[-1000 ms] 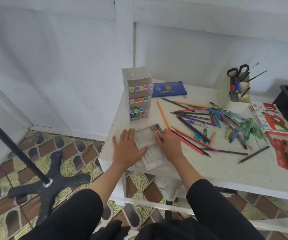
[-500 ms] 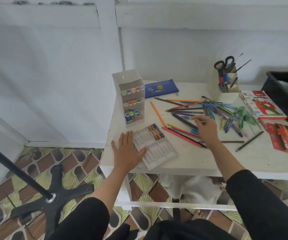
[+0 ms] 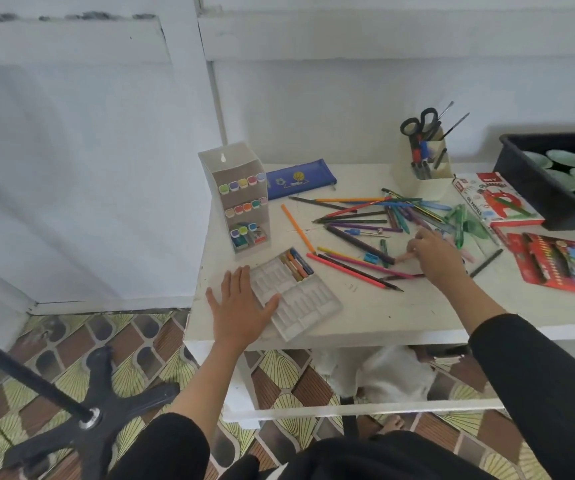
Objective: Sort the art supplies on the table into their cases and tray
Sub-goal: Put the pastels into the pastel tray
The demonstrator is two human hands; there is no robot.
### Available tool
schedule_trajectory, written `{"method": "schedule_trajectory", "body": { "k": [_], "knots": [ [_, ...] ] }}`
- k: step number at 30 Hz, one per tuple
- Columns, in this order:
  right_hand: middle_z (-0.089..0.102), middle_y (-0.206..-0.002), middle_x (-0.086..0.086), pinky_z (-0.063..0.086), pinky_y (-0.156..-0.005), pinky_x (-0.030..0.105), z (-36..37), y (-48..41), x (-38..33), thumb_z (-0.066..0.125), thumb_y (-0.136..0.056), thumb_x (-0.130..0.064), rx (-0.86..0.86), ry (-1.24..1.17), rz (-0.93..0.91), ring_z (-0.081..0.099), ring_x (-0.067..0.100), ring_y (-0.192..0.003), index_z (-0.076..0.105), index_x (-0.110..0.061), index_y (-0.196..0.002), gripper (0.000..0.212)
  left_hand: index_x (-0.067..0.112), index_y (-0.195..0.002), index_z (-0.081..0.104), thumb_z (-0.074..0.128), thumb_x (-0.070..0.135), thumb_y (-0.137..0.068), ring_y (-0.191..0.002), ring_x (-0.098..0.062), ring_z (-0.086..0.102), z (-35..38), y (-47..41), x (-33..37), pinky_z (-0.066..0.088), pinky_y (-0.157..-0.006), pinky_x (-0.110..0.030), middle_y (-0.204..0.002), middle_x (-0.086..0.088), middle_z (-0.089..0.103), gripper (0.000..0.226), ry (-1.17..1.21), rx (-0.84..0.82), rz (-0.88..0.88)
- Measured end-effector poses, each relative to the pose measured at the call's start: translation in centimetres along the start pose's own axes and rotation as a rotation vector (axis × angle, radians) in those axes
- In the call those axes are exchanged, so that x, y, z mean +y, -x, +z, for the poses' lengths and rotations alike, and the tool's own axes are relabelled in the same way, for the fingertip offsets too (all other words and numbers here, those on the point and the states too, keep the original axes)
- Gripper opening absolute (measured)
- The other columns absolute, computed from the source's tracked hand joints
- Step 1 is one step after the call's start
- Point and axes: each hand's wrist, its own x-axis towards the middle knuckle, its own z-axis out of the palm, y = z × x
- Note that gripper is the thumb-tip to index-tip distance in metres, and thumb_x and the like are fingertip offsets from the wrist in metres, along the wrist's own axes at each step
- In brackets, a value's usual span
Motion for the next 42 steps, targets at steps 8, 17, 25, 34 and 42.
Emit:
{"method": "schedule_trajectory", "body": {
  "k": [8, 17, 25, 34, 42],
  "knots": [
    [0.061, -0.107, 0.007, 0.048, -0.065, 0.038, -1.4, 2.4, -0.2, 0.057, -0.091, -0.008, 0.203, -0.017, 0.168, 0.047, 0.029, -0.109, 0.066, -0.012, -0.106, 0.019, 0.018, -0.152, 0.011, 0.002, 0.082, -0.068, -0.147, -0.019, 0.005, 0.2, 0.1, -0.1, 0.002, -0.115, -0.055, -0.159, 0.001, 0.015, 0.105, 0.004, 0.006, 0.005],
    [0.062, -0.079, -0.001, 0.039, -0.066, 0.021, -1.8, 4.4, -10.3, 0.068, -0.085, -0.018, 0.307, -0.832, 0.105, 0.056, 0.014, -0.073, 0.072, -0.006, -0.094, 0.016, 0.018, -0.152, 0.009, 0.011, 0.08, -0.074, -0.147, -0.017, 0.002, 0.4, 0.0, 0.0, 0.0, -0.116, -0.054, -0.159, 0.001, 0.013, 0.1, 0.009, -0.011, -0.013],
    [0.059, -0.079, 0.001, 0.033, -0.063, 0.023, -1.1, 2.5, -18.7, 0.067, -0.086, -0.025, 0.082, -0.849, -0.071, 0.049, 0.012, -0.075, 0.074, -0.014, -0.1, 0.019, 0.02, -0.152, 0.009, 0.004, 0.083, -0.066, -0.147, -0.015, 0.002, 0.4, 0.0, -0.2, -0.002, -0.116, -0.053, -0.159, 0.003, 0.013, 0.107, 0.024, -0.007, -0.021],
    [0.053, -0.084, 0.004, 0.041, -0.065, 0.031, 0.8, 2.8, -20.3, 0.058, -0.091, -0.031, 0.151, -0.501, -0.242, 0.048, 0.022, -0.087, 0.071, -0.023, -0.108, 0.023, 0.02, -0.152, 0.008, 0.002, 0.083, -0.067, -0.147, -0.015, 0.002, 0.4, 0.0, -0.1, 0.0, -0.116, -0.053, -0.159, 0.004, 0.013, 0.106, -0.001, -0.003, -0.026],
    [0.06, -0.096, 0.007, 0.051, -0.064, 0.04, 2.0, 3.9, -20.2, 0.074, -0.075, -0.031, 0.216, -0.315, -0.315, 0.058, 0.031, -0.094, 0.072, -0.022, -0.092, 0.019, 0.019, -0.152, 0.007, 0.001, 0.082, -0.067, -0.147, -0.015, 0.003, 0.4, 0.0, 0.0, 0.001, -0.116, -0.052, -0.159, 0.004, 0.013, 0.106, -0.007, -0.009, -0.025]
  ]
}}
